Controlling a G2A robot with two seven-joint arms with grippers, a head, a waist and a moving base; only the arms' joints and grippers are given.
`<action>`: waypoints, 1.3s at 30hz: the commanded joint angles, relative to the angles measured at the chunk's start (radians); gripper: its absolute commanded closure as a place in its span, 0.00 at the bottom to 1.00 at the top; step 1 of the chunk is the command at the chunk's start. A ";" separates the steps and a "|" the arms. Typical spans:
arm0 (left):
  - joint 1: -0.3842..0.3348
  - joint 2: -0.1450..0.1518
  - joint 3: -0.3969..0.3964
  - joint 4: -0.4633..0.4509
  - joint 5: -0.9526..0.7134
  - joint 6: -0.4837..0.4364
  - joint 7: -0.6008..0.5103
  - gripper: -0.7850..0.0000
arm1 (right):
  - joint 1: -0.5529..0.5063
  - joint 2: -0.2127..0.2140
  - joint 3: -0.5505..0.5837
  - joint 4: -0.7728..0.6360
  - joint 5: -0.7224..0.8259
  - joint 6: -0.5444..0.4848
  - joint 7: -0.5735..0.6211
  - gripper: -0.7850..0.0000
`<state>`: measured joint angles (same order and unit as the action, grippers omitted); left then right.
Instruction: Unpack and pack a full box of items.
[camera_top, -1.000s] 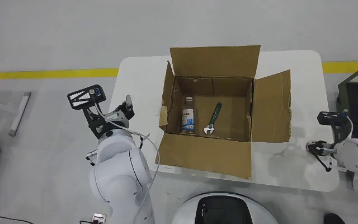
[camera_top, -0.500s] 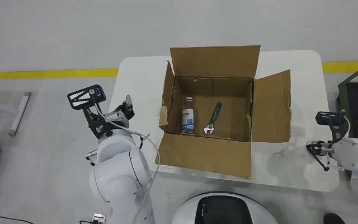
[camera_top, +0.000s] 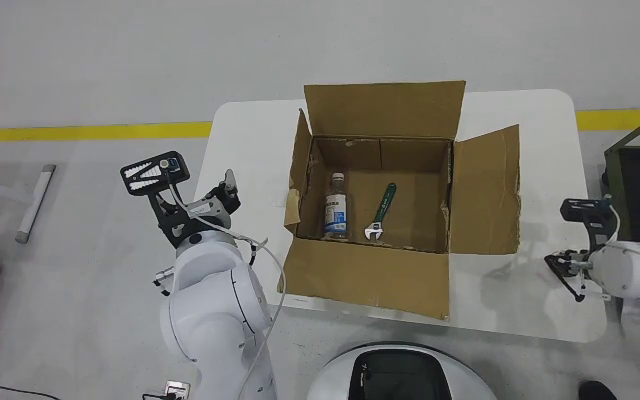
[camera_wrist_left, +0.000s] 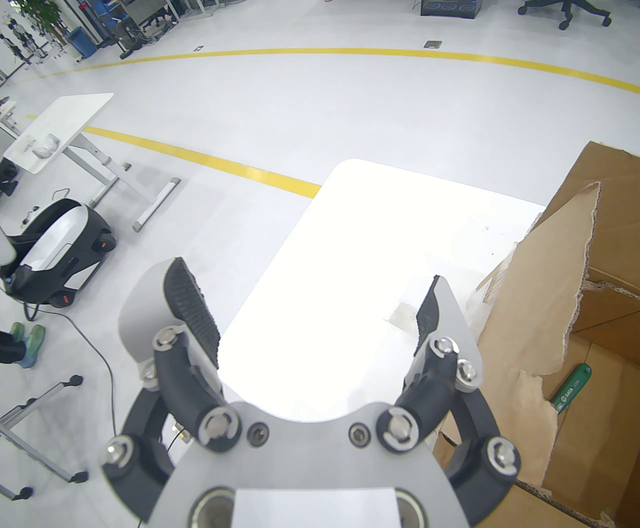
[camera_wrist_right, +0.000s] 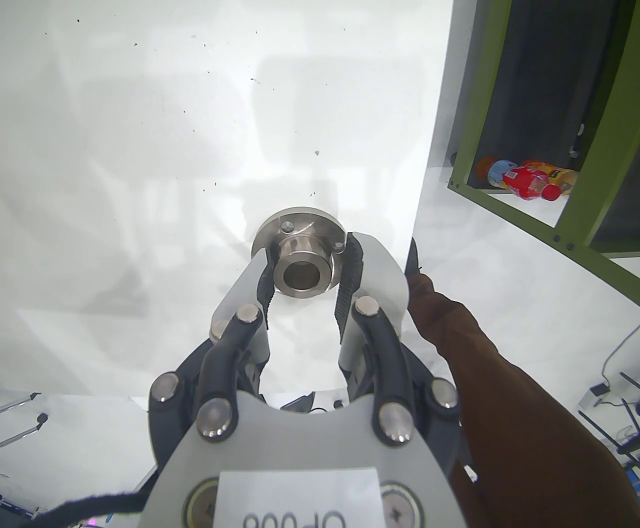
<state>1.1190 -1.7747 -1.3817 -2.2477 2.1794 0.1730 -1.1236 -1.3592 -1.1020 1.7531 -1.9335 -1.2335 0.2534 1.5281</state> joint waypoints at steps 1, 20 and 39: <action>0.000 0.000 0.000 0.000 0.000 0.000 0.000 0.00 | 0.004 0.000 -0.001 0.005 0.000 -0.001 -0.001 0.74; 0.000 0.000 0.000 0.000 0.000 0.000 0.000 0.00 | 0.099 -0.003 0.172 -0.248 0.382 0.077 -0.053 1.00; 0.000 0.000 0.000 0.000 0.000 0.000 0.000 0.00 | 0.358 0.011 -0.226 -0.417 0.537 0.176 -0.152 1.00</action>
<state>1.1190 -1.7747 -1.3817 -2.2477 2.1794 0.1730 -1.1236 -1.0082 -1.0906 1.5681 -2.3500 -0.6828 0.4219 1.3778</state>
